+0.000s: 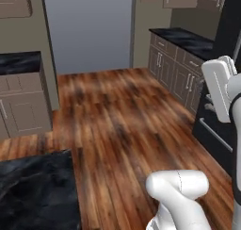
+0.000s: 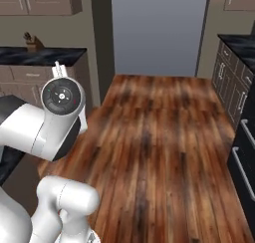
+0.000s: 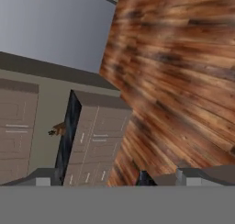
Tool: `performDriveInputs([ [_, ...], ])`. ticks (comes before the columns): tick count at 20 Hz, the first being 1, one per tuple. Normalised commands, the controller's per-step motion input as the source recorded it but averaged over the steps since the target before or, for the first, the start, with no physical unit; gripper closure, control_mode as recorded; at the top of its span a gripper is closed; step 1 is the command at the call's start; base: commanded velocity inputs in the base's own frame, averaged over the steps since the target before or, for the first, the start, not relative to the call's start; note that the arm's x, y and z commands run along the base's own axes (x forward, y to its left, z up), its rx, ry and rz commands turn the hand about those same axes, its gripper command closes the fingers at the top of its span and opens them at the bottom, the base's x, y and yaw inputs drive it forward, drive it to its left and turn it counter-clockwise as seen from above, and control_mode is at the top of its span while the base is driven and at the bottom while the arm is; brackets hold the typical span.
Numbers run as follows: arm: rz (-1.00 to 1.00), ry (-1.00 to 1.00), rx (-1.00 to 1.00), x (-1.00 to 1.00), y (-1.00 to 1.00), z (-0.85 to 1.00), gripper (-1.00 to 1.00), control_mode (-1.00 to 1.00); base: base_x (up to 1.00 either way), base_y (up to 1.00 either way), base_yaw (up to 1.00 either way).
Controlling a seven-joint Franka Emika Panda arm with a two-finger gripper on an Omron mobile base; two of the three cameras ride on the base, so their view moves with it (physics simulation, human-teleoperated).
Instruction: Pick up the bowls from the cabinet and place each bowl in front of a stool on the dining counter.
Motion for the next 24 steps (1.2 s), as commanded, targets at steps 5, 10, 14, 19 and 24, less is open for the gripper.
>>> performDriveInputs([
  [5, 0.00, 0.00, 0.00, 0.00, 0.00, 0.00, -1.00, 1.00, 1.00, 0.00, 0.00],
  [10, 0.00, 0.00, 0.00, 0.00, 0.00, 0.00, -1.00, 1.00, 1.00, 0.00, 0.00],
  [14, 0.00, 0.00, 0.00, 0.00, 0.00, 0.00, -1.00, 1.00, 1.00, 0.00, -0.04],
  [19, 0.00, 0.00, 0.00, 0.00, 0.00, 0.00, -1.00, 1.00, 1.00, 0.00, -0.36],
  [24, 0.00, 0.00, 0.00, 0.00, 0.00, 0.00, -1.00, 1.00, 1.00, 0.09, -0.48],
])
